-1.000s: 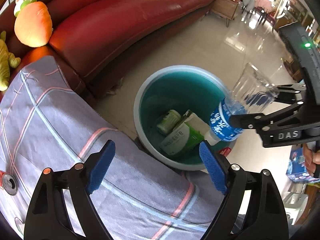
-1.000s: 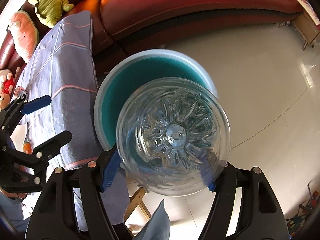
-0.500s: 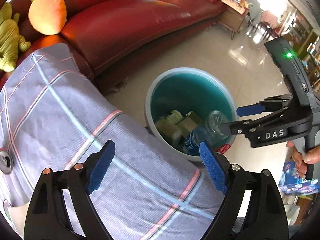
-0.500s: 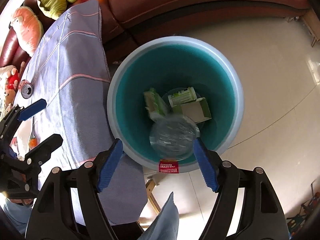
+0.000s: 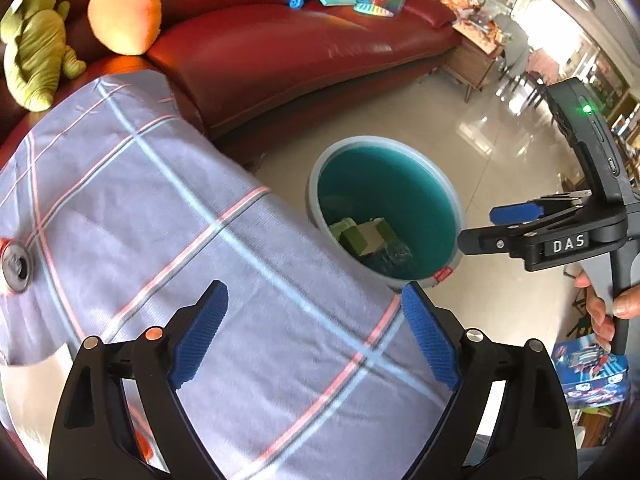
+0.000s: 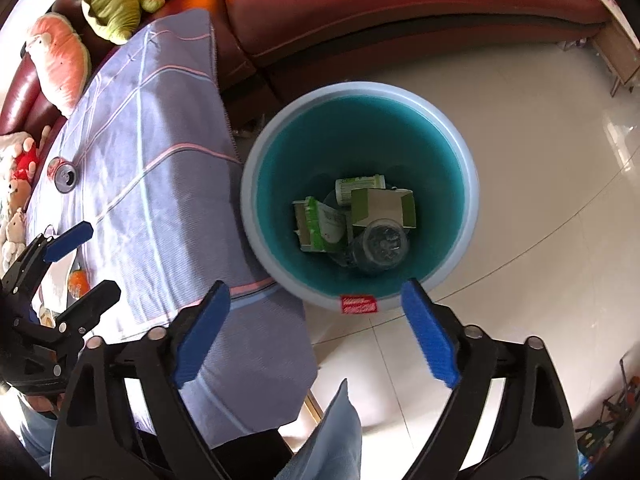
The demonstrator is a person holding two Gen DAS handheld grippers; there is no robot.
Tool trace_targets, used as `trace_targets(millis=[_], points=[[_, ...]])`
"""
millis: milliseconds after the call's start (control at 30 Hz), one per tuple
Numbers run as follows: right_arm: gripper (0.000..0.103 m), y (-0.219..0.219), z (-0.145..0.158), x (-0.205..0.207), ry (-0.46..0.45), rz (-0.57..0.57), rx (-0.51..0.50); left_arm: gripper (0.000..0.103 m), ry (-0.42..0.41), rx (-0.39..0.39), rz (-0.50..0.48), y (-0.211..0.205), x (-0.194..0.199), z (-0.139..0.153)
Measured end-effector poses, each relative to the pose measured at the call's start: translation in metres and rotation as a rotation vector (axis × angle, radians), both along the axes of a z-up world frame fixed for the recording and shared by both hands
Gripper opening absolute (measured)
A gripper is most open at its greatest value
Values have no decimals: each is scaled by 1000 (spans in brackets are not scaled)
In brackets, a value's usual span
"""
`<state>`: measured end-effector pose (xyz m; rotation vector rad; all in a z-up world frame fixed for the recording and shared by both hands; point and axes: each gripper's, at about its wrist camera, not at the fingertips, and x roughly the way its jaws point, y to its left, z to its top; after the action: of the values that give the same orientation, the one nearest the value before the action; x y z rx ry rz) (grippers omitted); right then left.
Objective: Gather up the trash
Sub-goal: 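Move both open grippers back over the remaining wrappers on the table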
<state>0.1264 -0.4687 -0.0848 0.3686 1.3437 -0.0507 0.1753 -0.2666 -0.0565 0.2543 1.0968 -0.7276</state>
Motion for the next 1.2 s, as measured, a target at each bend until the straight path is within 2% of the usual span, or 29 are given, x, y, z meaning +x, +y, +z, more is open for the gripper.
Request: trace_targets(millis=[333,633,833,1000,1200], points=[[85,63,24,-10,-22,88,-36,91,-37,-22,81,68,-26,15],[85,151,46,-4,-47,224,-49,93,-79,-32,206,165,-51,32],[85,227,47,-7,-46,349,-60,94,-128,14,296,236,-75,39],[85,272,47,-16,-51,406,-35,95,-149,48,376,296,-90,41],[85,322,42,-22,-31,488,-61,95,-157,83,442,348,-103,40]])
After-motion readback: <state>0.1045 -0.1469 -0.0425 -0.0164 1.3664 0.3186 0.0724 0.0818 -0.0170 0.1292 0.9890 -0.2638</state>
